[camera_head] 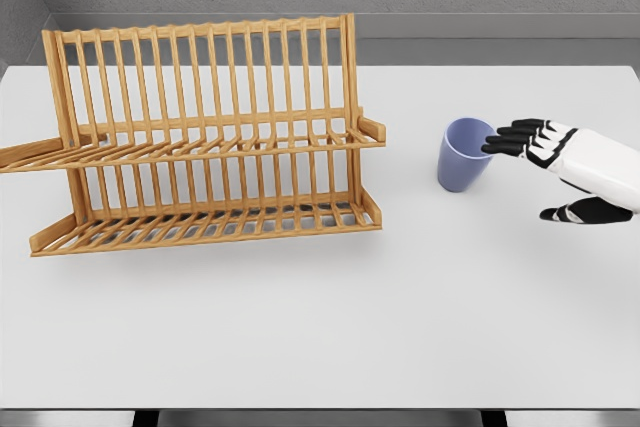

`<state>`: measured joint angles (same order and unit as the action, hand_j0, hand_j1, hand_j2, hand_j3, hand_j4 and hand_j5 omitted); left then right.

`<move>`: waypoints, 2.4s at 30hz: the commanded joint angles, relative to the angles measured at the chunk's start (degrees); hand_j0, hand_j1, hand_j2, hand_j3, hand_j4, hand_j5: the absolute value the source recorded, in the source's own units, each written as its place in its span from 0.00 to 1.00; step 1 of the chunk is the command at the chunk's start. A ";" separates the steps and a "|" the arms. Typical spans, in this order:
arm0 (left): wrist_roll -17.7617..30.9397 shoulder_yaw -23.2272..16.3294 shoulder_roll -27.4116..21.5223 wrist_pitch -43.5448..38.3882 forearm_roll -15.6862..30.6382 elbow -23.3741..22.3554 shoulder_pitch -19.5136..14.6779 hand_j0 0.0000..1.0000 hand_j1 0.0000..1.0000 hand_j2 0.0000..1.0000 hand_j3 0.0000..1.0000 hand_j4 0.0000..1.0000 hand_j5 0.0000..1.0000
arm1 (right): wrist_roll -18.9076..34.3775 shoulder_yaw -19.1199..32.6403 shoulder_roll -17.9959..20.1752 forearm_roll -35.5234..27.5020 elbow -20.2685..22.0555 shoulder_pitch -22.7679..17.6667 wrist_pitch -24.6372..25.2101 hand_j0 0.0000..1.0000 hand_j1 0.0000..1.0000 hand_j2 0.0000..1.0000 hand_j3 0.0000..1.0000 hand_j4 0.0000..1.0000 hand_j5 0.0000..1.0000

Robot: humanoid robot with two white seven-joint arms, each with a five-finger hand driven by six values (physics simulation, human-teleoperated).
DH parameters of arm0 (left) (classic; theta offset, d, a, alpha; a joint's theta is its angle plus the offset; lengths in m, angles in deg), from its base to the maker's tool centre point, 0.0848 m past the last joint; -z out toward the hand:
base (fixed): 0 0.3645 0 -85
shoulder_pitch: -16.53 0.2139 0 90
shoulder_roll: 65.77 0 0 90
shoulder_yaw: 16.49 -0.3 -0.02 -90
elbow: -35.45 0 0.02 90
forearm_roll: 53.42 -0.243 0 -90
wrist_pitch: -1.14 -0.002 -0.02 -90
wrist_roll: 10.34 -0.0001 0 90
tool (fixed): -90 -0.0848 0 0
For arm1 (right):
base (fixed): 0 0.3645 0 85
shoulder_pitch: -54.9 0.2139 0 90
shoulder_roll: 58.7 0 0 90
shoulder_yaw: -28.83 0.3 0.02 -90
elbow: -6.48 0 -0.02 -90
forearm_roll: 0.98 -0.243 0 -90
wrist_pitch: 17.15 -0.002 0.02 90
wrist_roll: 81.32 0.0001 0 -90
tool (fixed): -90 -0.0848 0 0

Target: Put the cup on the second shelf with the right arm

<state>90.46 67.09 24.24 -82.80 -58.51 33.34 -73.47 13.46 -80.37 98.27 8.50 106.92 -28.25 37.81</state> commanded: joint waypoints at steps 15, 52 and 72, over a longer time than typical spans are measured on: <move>0.01 0.00 0.00 0.00 0.00 0.00 0.00 1.00 1.00 1.00 1.00 1.00 1.00 | 30.22 -5.40 -5.79 -0.51 -2.18 23.46 10.95 1.00 1.00 1.00 1.00 1.00 1.00; 0.01 0.00 0.00 0.00 0.00 0.00 0.00 1.00 1.00 1.00 1.00 1.00 1.00 | 30.22 -29.14 -18.62 -0.42 -22.22 40.78 11.04 1.00 1.00 1.00 1.00 1.00 1.00; 0.01 0.00 0.00 0.00 0.00 0.00 0.00 1.00 1.00 1.00 1.00 1.00 1.00 | 30.22 -30.19 -19.50 -0.42 -23.63 41.84 11.04 0.71 0.71 0.71 0.71 0.71 0.71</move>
<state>90.45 67.10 24.23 -82.81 -58.51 33.34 -73.47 43.72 -110.60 78.72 8.28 83.30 13.68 48.80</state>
